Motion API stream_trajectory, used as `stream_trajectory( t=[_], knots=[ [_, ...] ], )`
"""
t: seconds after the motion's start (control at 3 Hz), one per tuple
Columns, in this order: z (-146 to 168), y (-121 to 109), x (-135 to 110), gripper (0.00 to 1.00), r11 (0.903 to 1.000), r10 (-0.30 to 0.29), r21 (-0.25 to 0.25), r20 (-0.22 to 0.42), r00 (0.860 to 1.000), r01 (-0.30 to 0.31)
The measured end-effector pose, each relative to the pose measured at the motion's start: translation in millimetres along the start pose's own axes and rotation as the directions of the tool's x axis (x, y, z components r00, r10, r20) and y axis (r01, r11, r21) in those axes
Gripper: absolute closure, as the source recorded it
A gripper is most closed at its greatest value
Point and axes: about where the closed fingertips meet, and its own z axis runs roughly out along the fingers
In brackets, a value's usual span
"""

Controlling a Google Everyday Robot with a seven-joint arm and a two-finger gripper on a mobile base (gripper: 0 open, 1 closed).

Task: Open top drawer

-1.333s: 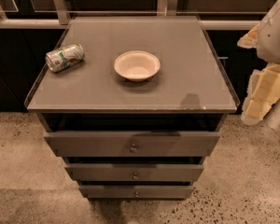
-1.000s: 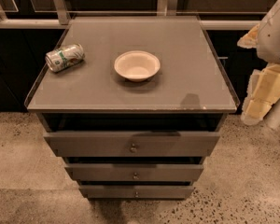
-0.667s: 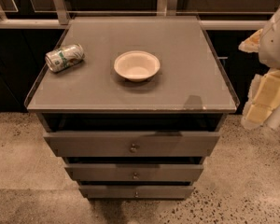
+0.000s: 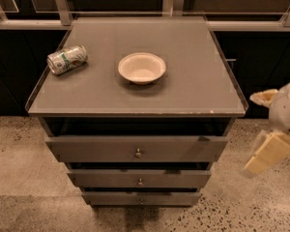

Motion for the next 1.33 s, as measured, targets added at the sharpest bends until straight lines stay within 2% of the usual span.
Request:
stream_trajectory(
  t=[0.33, 1.0, 1.33],
  knots=[
    [44.0, 9.9, 27.2, 0.00, 0.9950, 0.095, -0.036, 0.039, 0.995, -0.093],
    [52.0, 10.9, 34.1, 0.00, 0.9920, 0.124, -0.033, 0.053, 0.991, -0.122],
    [84.5, 10.4, 37.0, 0.00, 0.9872, 0.152, -0.067, 0.127, 0.980, -0.145]
  ],
)
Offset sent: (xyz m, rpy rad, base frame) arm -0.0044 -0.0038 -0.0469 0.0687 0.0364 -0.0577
